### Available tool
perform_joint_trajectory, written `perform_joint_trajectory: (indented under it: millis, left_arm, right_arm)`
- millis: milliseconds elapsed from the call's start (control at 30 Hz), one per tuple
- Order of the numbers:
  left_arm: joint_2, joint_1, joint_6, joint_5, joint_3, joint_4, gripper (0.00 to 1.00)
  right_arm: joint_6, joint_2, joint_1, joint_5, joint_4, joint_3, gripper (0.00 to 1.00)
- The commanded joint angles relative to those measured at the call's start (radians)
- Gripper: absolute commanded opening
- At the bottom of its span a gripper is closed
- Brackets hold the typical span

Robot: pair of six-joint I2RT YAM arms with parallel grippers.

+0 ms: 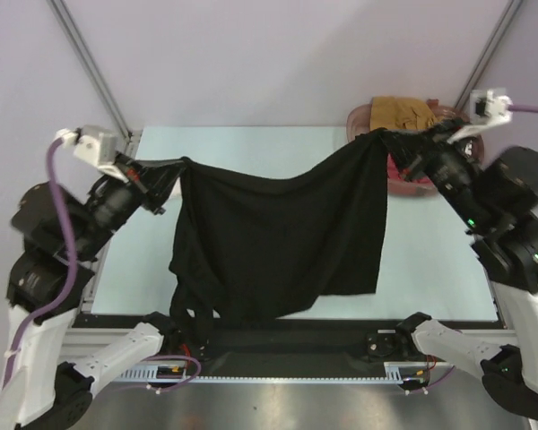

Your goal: Fold and stack the tank tops

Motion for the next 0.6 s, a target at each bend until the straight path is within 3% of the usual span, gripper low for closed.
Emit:
perform_joint_trajectory:
  millis: [0, 133, 233, 433, 567]
  left_arm:
    - [0.085, 0.009, -0.017, -0.005, -0.082, 0.043, 0.00]
    - [0.126, 0.055, -0.059, 0.004, -0.326, 0.196, 0.00]
    - [0.178, 0.084, -0.081, 0.012, -0.467, 0.269, 0.00]
    - [0.384, 0.115, -0.107, -0.019, -0.572, 0.437, 0.00]
    - [0.546, 0.141, -0.112, -0.030, -0.546, 0.517, 0.00]
  right_arm:
    - [0.046, 0.113, -0.061, 0.050, -0.045, -0.068, 0.00]
    - [0.142, 0.128, -0.208, -0.104, 0.059, -0.271, 0.00]
    - [0.184, 0.143, -0.270, -0.131, 0.156, -0.422, 0.00]
    - [0.216, 0.310, -0.334, -0.196, 0.367, -0.570, 0.00]
    - [0.222, 0.451, -0.350, -0.202, 0.481, -0.541, 0.00]
